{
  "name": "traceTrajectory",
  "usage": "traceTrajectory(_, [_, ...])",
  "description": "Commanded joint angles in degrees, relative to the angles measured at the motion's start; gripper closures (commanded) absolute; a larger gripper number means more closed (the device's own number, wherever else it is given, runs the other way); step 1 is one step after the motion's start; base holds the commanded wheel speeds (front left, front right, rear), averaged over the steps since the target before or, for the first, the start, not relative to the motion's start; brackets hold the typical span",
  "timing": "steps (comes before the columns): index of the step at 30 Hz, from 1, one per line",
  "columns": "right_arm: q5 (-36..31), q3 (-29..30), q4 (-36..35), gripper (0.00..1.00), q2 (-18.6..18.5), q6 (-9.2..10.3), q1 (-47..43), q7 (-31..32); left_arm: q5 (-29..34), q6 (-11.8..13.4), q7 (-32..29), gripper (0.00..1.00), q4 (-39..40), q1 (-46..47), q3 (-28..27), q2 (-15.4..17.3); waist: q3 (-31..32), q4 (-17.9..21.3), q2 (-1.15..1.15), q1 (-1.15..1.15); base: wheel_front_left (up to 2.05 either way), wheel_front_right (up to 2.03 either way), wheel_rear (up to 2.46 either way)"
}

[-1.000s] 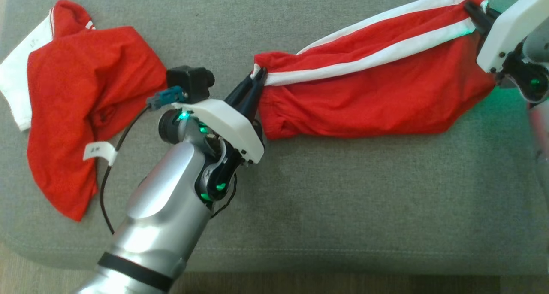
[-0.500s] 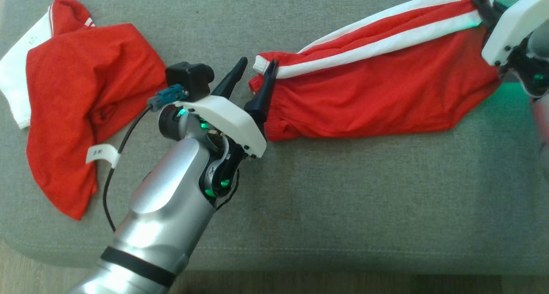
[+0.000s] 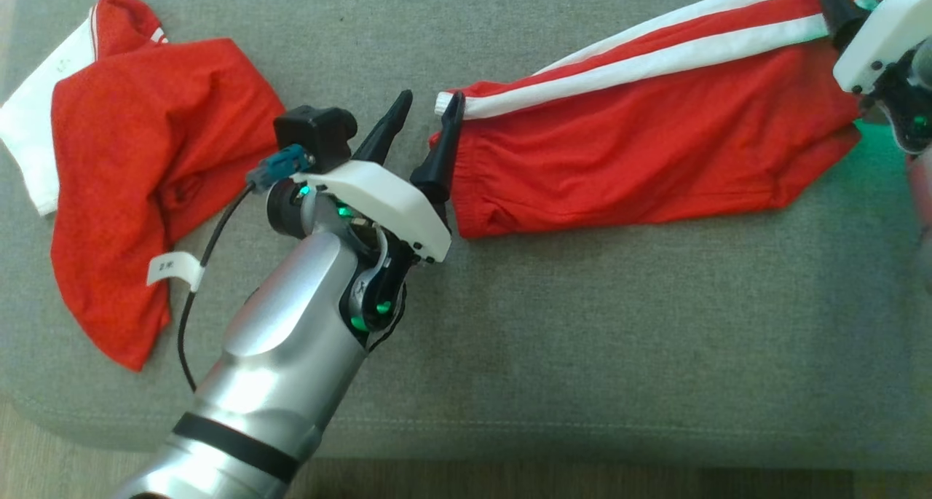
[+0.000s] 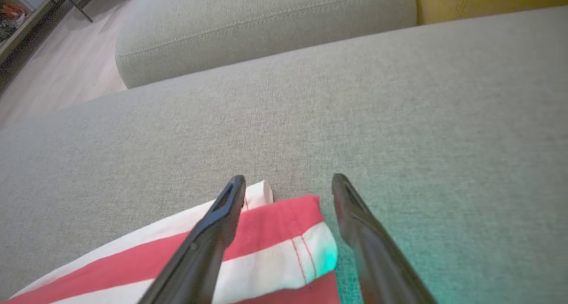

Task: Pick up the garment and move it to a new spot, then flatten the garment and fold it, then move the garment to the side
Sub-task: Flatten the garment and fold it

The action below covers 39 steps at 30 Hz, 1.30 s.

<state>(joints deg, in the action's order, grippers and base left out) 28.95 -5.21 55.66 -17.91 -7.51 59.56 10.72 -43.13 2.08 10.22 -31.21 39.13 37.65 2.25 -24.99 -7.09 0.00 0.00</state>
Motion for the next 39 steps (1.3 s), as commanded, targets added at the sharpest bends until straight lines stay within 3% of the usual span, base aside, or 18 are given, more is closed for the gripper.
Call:
traceTrajectory(1, [-0.4, -0.37, -1.72, 0.0, 0.22, 0.02, 1.64, -1.01, -0.15, 0.46, 0.66, 0.0, 1.28, 2.07, -1.51, 0.64, 0.28, 0.1, 0.0, 0.0, 0.0, 0.0, 0.0])
traceTrajectory(10, [-2.46, 0.05, -4.48, 0.0, 0.27, 0.02, -2.99, -14.17, 3.31, 4.01, 4.45, 0.0, 0.98, -0.04, -4.26, 1.68, 6.1, 1.74, 0.0, 0.0, 0.0, 0.0, 0.0])
traceTrajectory(17, [-6.0, -0.64, -12.37, 0.0, 0.37, 0.02, -11.42, -21.67, 8.14, 7.02, 4.75, 0.0, 8.05, -6.62, -10.43, 3.12, 12.18, 3.74, 0.0, 0.0, 0.0, 0.0, 0.0])
traceTrajectory(27, [-15.42, 3.7, -31.96, 0.0, 4.88, 0.02, -31.06, -24.39, 20.32, 9.08, 4.77, 0.0, 20.39, -21.84, -17.6, 4.12, 20.25, 5.41, 0.0, 0.0, 0.0, 0.0, 0.0])
traceTrajectory(33, [-20.71, 6.01, -42.33, 0.0, 9.22, 0.02, -42.81, -23.95, 26.81, 8.46, 4.77, 0.0, 24.84, -29.41, -19.82, 3.61, 22.96, 5.55, 0.0, 0.0, 0.0, 0.0, 0.0])
traceTrajectory(39, [-23.62, 7.77, -47.96, 0.0, 12.4, 0.02, -50.8, -23.9, 30.51, 7.8, 4.77, 0.0, 26.77, -35.07, -20.86, 2.45, 24.59, 5.65, 0.0, 0.0, 0.0, 0.0, 0.0])
